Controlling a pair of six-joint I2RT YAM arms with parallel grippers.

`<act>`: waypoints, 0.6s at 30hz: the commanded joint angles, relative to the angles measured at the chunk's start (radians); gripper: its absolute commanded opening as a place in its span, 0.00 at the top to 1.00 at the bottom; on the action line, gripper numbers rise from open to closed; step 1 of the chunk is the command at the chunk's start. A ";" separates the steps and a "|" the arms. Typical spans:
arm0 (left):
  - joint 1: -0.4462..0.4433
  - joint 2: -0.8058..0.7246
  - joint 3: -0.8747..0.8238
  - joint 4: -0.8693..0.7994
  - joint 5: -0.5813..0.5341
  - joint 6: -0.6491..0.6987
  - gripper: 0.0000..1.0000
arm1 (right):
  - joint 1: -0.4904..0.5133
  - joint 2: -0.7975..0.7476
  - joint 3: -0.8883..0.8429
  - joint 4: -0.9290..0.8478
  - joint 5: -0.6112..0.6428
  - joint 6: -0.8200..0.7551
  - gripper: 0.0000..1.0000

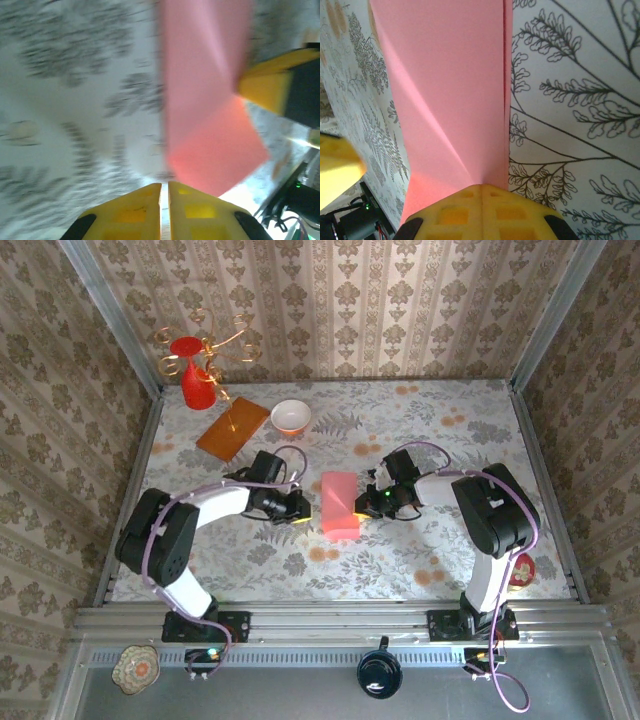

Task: Fold a paper plane with a square sheet of paper (pick it up from the middle)
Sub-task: First fold the square sheet of paper in half at the center of the table.

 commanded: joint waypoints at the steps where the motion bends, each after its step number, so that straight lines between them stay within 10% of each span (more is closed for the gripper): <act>1: -0.090 -0.004 0.041 0.132 -0.009 -0.109 0.87 | -0.014 0.097 -0.117 -0.257 0.301 0.015 0.95; 18: -0.145 0.153 -0.101 0.161 -0.113 -0.163 0.87 | -0.011 0.082 -0.136 -0.249 0.344 0.037 0.95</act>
